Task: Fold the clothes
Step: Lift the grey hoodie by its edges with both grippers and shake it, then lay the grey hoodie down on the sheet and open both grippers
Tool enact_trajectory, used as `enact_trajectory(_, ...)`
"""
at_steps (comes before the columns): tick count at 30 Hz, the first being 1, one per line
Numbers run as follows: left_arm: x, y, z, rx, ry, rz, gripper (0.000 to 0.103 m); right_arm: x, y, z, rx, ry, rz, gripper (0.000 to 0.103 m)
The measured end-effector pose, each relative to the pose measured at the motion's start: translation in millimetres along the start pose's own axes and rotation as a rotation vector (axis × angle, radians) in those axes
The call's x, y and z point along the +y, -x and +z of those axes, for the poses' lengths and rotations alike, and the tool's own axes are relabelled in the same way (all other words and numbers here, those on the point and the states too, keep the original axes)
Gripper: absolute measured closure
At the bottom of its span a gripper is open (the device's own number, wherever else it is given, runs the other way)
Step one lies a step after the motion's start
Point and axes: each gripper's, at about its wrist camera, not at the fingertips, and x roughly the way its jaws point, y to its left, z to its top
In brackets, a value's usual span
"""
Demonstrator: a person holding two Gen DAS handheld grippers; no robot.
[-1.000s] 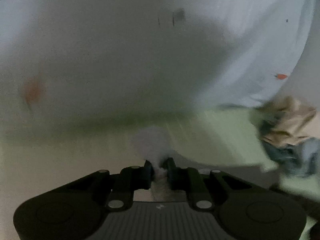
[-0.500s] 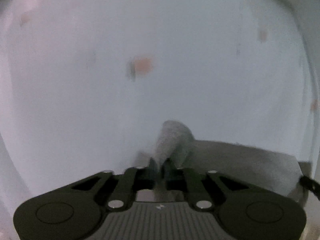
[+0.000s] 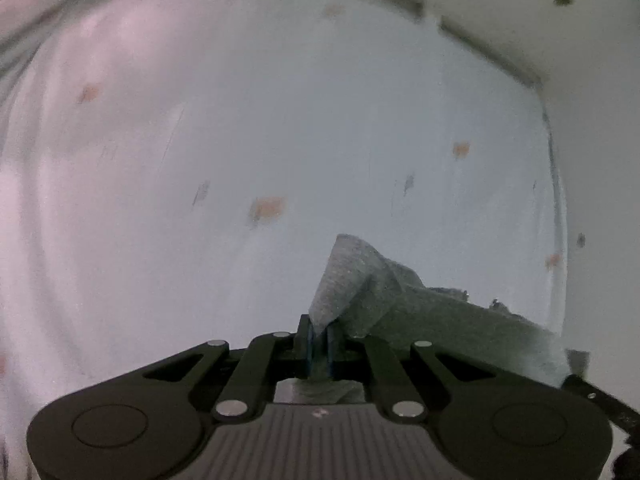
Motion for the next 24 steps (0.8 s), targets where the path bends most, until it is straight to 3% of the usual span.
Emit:
enact_trajectory(3,16,21,-85,0.227,0.036,0.086,0.095,-7,35,-58,0.192,-0.041,-0.032,0.096)
enact_trajectory(7,34,55,-206,0.562,0.080,0.194,0.096,-20,85,-143,0.472,-0.110,-0.137,0.100)
enact_trajectory(9,39,76,-257,0.689,0.099,0.225,0.095,-25,107,-182,0.611,-0.110,-0.183,0.100)
enact_trajectory(12,45,107,-300,0.827,0.139,0.255,0.095,-28,137,-223,0.765,-0.124,-0.221,0.100)
enact_trajectory(14,51,122,-310,0.868,0.203,0.257,0.094,-24,148,-235,0.830,-0.119,-0.221,0.100)
enact_trajectory(18,63,138,-304,0.860,0.259,0.266,0.091,-21,157,-238,0.901,-0.128,-0.252,0.099)
enact_trajectory(20,68,143,-297,0.841,0.268,0.266,0.090,-21,155,-234,0.902,-0.119,-0.273,0.097)
enact_trajectory(24,76,144,-271,0.762,0.295,0.293,0.090,-23,147,-214,0.848,-0.109,-0.306,0.081)
